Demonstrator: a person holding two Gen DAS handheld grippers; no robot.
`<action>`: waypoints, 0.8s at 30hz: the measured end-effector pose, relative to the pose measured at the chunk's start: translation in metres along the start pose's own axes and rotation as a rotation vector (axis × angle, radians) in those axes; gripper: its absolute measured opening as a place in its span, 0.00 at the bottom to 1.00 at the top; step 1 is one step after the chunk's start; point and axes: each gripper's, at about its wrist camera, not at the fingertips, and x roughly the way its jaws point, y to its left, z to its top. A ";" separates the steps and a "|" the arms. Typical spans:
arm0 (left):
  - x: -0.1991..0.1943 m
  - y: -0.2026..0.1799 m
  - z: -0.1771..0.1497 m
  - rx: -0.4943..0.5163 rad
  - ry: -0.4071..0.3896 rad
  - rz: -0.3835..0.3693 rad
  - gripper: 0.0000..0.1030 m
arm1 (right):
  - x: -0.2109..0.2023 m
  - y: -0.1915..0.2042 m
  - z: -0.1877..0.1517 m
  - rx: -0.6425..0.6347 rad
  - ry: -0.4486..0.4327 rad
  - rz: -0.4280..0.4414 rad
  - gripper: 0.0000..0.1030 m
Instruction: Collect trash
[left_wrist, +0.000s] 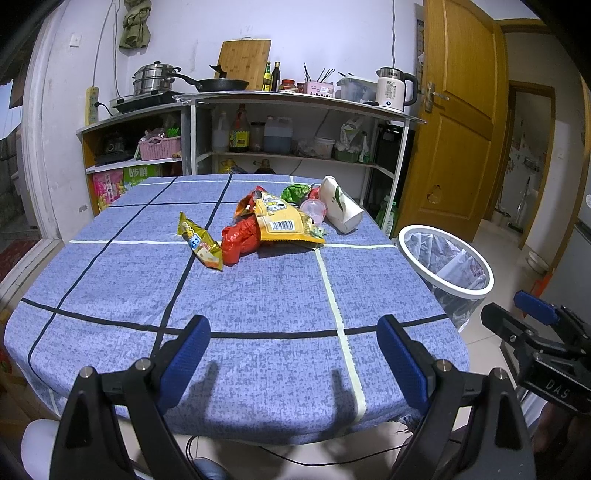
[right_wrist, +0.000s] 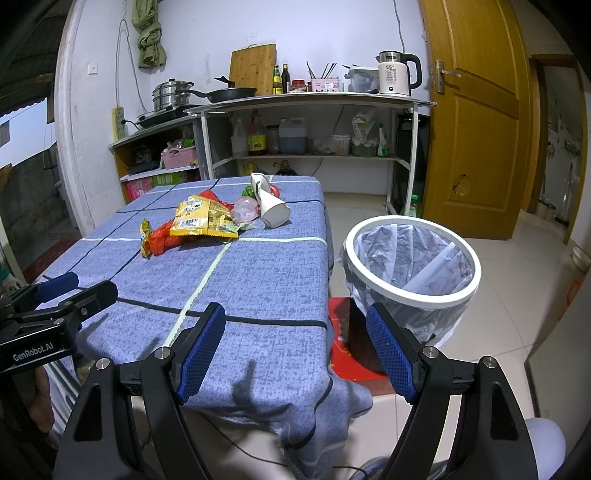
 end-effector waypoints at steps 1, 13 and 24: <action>0.000 0.000 0.000 0.000 0.001 0.001 0.90 | 0.000 0.000 0.000 0.000 0.001 0.000 0.77; 0.004 0.001 -0.003 -0.007 0.008 0.005 0.90 | 0.003 0.000 -0.003 -0.001 0.011 0.004 0.77; 0.021 0.012 0.001 -0.018 0.036 -0.001 0.90 | 0.017 0.000 0.007 -0.010 0.024 0.020 0.77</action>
